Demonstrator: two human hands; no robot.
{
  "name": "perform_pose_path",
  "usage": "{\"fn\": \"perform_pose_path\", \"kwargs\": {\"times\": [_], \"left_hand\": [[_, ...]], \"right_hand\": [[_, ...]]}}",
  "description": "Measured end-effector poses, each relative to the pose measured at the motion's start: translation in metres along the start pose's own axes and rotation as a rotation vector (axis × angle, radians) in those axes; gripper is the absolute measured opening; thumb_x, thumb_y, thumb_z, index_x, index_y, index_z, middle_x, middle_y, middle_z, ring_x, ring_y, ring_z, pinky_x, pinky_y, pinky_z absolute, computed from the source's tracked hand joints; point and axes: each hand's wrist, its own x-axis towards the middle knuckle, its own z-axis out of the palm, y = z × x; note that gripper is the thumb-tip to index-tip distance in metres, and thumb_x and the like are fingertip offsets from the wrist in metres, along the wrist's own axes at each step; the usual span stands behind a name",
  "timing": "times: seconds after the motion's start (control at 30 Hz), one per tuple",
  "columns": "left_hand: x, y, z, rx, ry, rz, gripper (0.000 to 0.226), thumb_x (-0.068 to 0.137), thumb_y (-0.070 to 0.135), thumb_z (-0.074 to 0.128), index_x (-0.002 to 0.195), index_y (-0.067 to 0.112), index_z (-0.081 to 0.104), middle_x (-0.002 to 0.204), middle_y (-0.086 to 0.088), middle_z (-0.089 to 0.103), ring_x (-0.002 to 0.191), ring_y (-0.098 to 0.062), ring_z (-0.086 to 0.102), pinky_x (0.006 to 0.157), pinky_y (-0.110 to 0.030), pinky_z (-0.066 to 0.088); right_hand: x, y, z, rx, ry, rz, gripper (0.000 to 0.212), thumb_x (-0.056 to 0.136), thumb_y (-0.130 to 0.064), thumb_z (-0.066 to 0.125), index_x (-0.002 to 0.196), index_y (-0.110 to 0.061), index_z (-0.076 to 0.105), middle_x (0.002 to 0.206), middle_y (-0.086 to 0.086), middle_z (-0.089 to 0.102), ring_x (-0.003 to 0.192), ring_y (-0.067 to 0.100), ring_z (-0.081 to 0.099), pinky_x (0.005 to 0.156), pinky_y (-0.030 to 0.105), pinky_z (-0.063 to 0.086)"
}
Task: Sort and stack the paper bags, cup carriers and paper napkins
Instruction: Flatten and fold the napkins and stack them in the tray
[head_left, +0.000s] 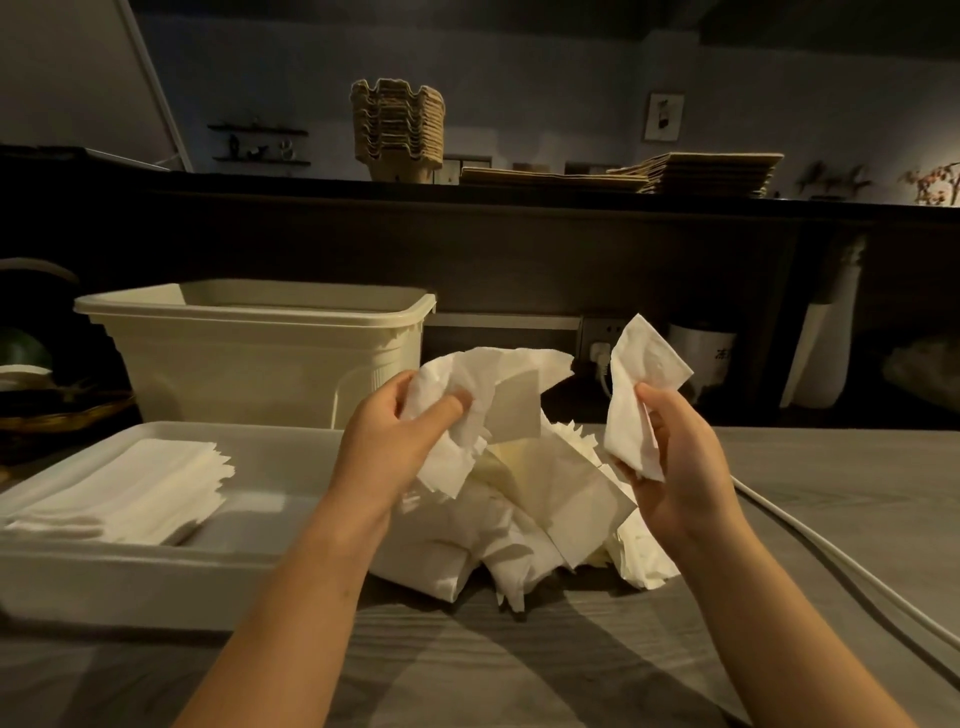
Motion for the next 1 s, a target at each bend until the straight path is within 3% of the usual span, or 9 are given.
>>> {"fn": "perform_pose_path", "kwargs": {"times": [0.17,0.27,0.37,0.5,0.57,0.67,0.87,1.0], "left_hand": [[0.004,-0.001,-0.002,-0.265,0.064,-0.141,0.006,0.084,0.031,0.065,0.085,0.031,0.059,0.092,0.001,0.066,0.086,-0.019,0.062,0.068,-0.032,0.050],[0.004,0.000,-0.001,-0.386,0.073,-0.205,0.018,0.083,0.034,0.066,0.100,0.031,0.061,0.104,-0.003,0.065,0.096,-0.023,0.062,0.083,-0.039,0.052],[0.002,0.001,0.000,-0.486,0.052,-0.278,0.012,0.084,0.036,0.063,0.094,0.029,0.060,0.096,-0.003,0.066,0.090,-0.023,0.062,0.078,-0.037,0.053],[-0.003,0.004,0.007,-0.692,-0.031,-0.411,0.027,0.079,0.036,0.067,0.099,0.020,0.065,0.080,-0.007,0.072,0.079,-0.025,0.067,0.063,-0.036,0.055],[-0.005,0.001,0.013,-0.721,-0.089,-0.452,0.040,0.070,0.039,0.070,0.104,0.016,0.066,0.086,-0.011,0.073,0.084,-0.028,0.068,0.072,-0.041,0.056],[-0.004,-0.007,0.022,-0.637,-0.093,-0.495,0.048,0.072,0.044,0.069,0.112,0.019,0.063,0.102,-0.013,0.069,0.097,-0.034,0.064,0.087,-0.049,0.052],[-0.009,-0.008,0.027,-0.631,-0.182,-0.520,0.047,0.075,0.039,0.065,0.117,0.019,0.059,0.106,-0.013,0.067,0.097,-0.030,0.062,0.077,-0.041,0.054],[-0.012,-0.010,0.028,-0.690,-0.247,-0.583,0.056,0.066,0.034,0.069,0.118,0.017,0.058,0.105,-0.013,0.067,0.098,-0.030,0.063,0.069,-0.038,0.055]], "right_hand": [[0.002,0.003,-0.003,-0.033,-0.086,0.034,0.010,0.093,-0.026,0.049,0.094,-0.021,0.058,0.085,0.001,0.057,0.081,0.016,0.055,0.065,0.029,0.046],[0.001,0.003,-0.001,-0.073,-0.229,0.049,0.018,0.083,-0.030,0.055,0.096,-0.018,0.060,0.072,-0.003,0.063,0.069,0.012,0.062,0.058,0.026,0.051],[-0.004,0.001,0.002,-0.073,-0.348,0.020,0.028,0.070,-0.028,0.057,0.096,-0.016,0.061,0.065,-0.010,0.067,0.061,0.005,0.066,0.053,0.019,0.052],[-0.006,0.003,0.001,-0.078,-0.479,0.004,0.019,0.071,-0.019,0.067,0.090,-0.017,0.069,0.079,-0.006,0.072,0.074,0.010,0.069,0.062,0.021,0.055],[-0.006,0.007,0.002,-0.123,-0.513,-0.009,0.018,0.068,-0.022,0.075,0.085,-0.025,0.074,0.089,-0.004,0.073,0.084,0.014,0.070,0.075,0.033,0.058],[-0.006,0.010,0.003,-0.184,-0.497,-0.061,0.015,0.064,-0.028,0.077,0.078,-0.031,0.075,0.087,-0.007,0.073,0.087,0.011,0.069,0.085,0.034,0.055],[-0.008,0.015,0.009,-0.263,-0.395,-0.116,0.017,0.074,-0.025,0.061,0.090,-0.026,0.067,0.082,-0.014,0.072,0.082,0.003,0.067,0.079,0.027,0.049],[-0.001,0.017,0.006,-0.230,-0.232,-0.119,0.013,0.087,-0.015,0.057,0.093,-0.023,0.065,0.078,-0.011,0.070,0.078,0.009,0.067,0.066,0.024,0.052]]}}
